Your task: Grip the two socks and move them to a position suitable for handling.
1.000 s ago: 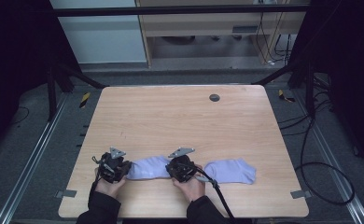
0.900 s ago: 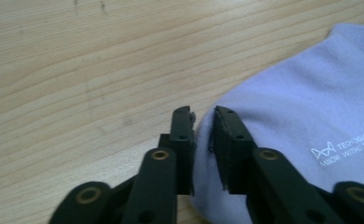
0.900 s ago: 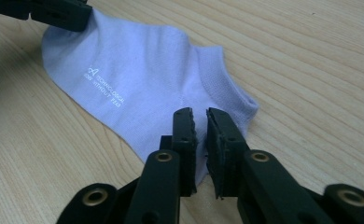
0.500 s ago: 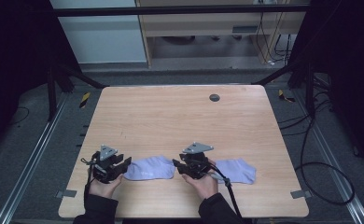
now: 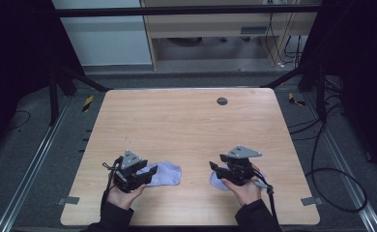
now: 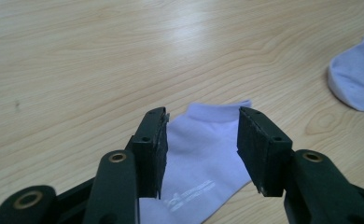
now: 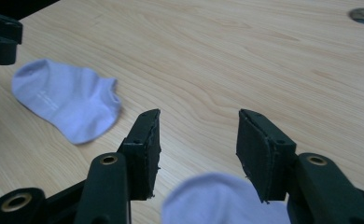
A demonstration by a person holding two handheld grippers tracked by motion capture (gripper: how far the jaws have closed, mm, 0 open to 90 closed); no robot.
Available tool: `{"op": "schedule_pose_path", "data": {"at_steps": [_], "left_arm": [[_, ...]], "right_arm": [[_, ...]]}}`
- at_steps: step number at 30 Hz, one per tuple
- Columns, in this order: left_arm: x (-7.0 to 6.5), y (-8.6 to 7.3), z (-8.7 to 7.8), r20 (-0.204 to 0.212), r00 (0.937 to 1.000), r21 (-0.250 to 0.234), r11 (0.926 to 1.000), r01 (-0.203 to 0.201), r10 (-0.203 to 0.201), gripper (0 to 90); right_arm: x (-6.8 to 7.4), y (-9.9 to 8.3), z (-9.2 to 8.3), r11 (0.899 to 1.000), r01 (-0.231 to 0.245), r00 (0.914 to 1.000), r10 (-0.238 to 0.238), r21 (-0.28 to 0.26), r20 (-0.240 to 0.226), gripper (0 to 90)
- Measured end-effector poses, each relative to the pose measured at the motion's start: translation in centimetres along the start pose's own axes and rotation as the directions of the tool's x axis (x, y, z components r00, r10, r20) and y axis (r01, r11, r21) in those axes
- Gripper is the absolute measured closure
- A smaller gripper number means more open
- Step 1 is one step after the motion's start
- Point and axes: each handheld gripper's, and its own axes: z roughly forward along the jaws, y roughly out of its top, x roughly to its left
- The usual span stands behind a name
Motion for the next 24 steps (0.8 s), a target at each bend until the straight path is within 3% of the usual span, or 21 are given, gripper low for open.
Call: {"op": "schedule_pose_path", "data": {"at_steps": [12,17,24], "left_arm": [[-4.2,2.6,2.4,0.050,0.9961,-0.009,0.9974,-0.072,0.072,50.3],[-5.9,3.4,3.7,0.075,0.9934,-0.008,0.9962,-0.087,0.088,50.2],[-8.3,4.0,5.9,0.100,0.9882,0.000,0.9932,-0.117,0.116,50.4]], "right_arm": [[-4.1,-2.4,-4.4,1.000,-0.017,0.9949,0.017,-0.002,0.099,50.8],[-5.6,-3.6,-5.7,1.000,-0.016,0.9884,0.014,0.011,0.151,51.8],[-7.6,-5.4,-6.8,0.998,-0.051,0.9784,0.043,0.038,0.202,52.9]]}}
